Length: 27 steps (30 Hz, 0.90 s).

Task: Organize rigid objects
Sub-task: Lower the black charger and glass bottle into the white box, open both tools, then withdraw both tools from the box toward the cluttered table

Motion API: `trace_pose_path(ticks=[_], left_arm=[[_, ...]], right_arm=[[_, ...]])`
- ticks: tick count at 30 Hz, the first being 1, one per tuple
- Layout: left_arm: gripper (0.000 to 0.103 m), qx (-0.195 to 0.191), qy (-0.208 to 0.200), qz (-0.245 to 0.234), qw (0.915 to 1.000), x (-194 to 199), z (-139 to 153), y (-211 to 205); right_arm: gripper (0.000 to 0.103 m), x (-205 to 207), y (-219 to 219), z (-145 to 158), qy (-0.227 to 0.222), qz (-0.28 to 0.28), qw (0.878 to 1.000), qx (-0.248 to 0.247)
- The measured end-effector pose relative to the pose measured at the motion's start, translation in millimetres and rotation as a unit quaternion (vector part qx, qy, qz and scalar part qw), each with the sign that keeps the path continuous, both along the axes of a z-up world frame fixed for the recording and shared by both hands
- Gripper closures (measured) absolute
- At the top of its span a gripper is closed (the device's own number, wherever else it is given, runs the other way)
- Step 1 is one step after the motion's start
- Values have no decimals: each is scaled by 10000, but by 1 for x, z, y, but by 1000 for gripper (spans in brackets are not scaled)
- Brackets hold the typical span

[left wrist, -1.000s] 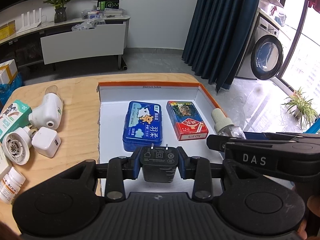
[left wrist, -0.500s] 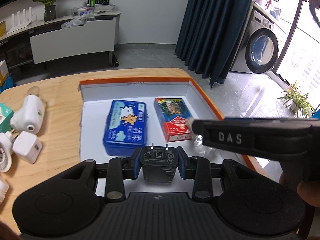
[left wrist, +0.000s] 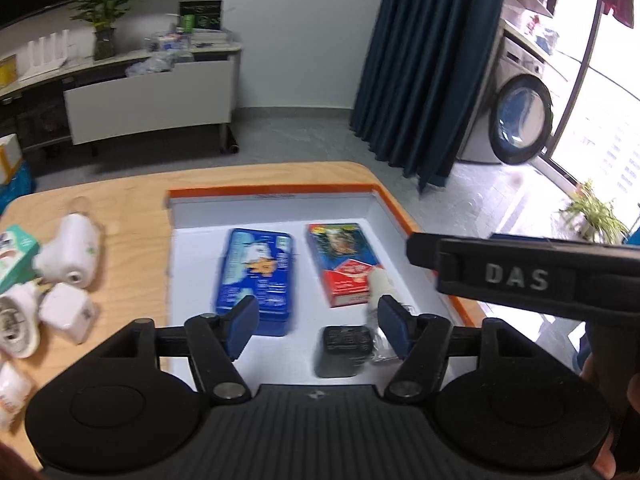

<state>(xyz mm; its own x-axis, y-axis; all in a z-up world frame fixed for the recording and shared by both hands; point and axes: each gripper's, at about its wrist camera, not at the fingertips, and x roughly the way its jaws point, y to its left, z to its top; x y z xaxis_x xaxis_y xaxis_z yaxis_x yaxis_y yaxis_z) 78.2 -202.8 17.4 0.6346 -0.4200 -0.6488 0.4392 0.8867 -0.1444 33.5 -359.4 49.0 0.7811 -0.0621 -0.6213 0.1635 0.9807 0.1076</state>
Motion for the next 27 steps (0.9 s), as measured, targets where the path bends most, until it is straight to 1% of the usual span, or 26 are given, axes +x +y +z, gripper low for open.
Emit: trace_pose_path(ticks=[4,14,20,25,27], left_arm=[[30,47,-70,288,9995,-7,7,28],[29,174,-128,1041,9943,-20,18,111],[29,241,-19,1549,9876,-20,11,165],[28,410,0,1765,9834,-11,1,205],[24,526,0,1751,9831,-4,-3,219]], right_arm=[[17,-4,16,2,0,136,9999,29],[15,-8,73,1,98,716,9972,185],[15,-8,102,-1,165,979,9948,224],[15,-10,122,-3,220,1168,9929,76],[15,-11,125,-4,237,1189,9926,59]])
